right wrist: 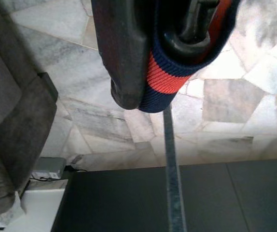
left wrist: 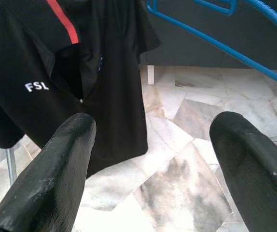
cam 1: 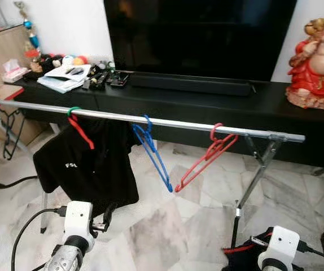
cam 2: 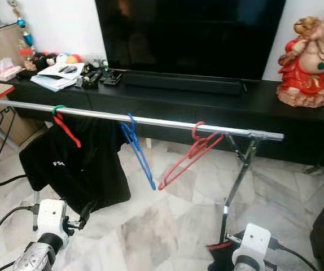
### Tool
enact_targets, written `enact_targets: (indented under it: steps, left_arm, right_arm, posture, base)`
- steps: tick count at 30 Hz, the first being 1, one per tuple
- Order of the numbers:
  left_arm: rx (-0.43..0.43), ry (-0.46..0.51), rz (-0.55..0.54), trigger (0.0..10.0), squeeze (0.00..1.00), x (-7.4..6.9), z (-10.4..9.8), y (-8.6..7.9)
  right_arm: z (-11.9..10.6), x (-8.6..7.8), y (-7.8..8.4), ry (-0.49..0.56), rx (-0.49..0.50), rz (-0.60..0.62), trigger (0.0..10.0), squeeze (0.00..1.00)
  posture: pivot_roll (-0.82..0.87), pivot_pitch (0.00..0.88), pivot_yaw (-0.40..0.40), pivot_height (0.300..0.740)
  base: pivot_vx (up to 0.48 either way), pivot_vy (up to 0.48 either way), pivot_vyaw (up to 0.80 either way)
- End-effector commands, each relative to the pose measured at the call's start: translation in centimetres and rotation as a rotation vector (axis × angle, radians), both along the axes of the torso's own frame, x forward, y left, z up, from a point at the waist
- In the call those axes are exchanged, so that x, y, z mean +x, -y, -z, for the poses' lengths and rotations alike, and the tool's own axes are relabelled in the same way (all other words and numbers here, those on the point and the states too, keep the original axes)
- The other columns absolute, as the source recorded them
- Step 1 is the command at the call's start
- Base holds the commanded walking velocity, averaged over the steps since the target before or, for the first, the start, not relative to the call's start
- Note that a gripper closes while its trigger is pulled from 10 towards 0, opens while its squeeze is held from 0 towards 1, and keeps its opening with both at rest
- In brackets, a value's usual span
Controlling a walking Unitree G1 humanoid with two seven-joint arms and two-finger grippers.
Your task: Hang hanger
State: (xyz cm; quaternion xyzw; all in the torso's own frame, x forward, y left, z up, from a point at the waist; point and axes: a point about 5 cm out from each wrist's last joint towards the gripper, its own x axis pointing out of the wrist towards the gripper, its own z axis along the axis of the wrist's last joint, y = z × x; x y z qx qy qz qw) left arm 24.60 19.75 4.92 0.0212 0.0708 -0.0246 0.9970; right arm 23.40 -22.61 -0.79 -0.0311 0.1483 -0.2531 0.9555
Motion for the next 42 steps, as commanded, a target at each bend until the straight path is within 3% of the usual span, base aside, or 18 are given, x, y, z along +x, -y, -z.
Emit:
enact_targets:
  steps: [1, 28, 35, 42]
  left_arm:
    - [-0.016, -0.011, 0.007, 10.0, 0.0, 0.0, 0.0, 0.0]
    - [-0.026, -0.016, 0.055, 10.0, 0.0, -0.1, 0.1, 0.6]
    - [-0.053, -0.039, 0.149, 10.0, 0.0, -0.2, 0.0, 1.3]
    - [-0.019, 0.015, 0.17, 10.0, 0.0, 1.3, -1.8, 1.1]
  right_arm:
    - [-0.2, 0.3, -0.2, 0.01, 0.0, -0.01, 10.0, 0.0]
    - [0.1, 0.6, -0.6, -0.003, 0.028, -0.032, 10.0, 0.0]
    - [0.1, 0.7, -0.7, -0.003, 0.026, -0.035, 10.0, 0.0]
    - [0.1, 0.6, -0.7, -0.008, 0.025, -0.036, 10.0, 0.0]
  posture:
    - [0.04, 0.027, 0.055, 0.74]
    - [0.04, 0.032, 0.056, 0.74]
    - [0.04, 0.035, 0.056, 0.74]
    - [0.04, 0.038, 0.057, 0.74]
  base:
    - [0.0, 0.0, 0.0]
    - [0.241, 0.0, -0.13]
    - [0.0, 0.0, 0.0]
    - [0.0, 0.0, 0.0]
